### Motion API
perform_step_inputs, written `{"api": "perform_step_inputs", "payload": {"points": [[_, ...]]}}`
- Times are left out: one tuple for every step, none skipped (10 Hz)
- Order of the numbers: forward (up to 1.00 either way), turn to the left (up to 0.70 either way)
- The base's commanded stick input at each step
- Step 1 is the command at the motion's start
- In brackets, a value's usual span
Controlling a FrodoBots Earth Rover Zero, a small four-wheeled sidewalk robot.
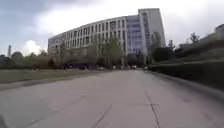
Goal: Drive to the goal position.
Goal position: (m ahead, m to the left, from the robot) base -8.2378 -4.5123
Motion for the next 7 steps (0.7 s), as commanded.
{"api": "perform_step_inputs", "payload": {"points": [[1.00, 0.00], [1.00, 0.00], [1.00, 0.00], [1.00, -0.27], [1.00, -0.27], [1.00, -0.18], [1.00, 0.00]]}}
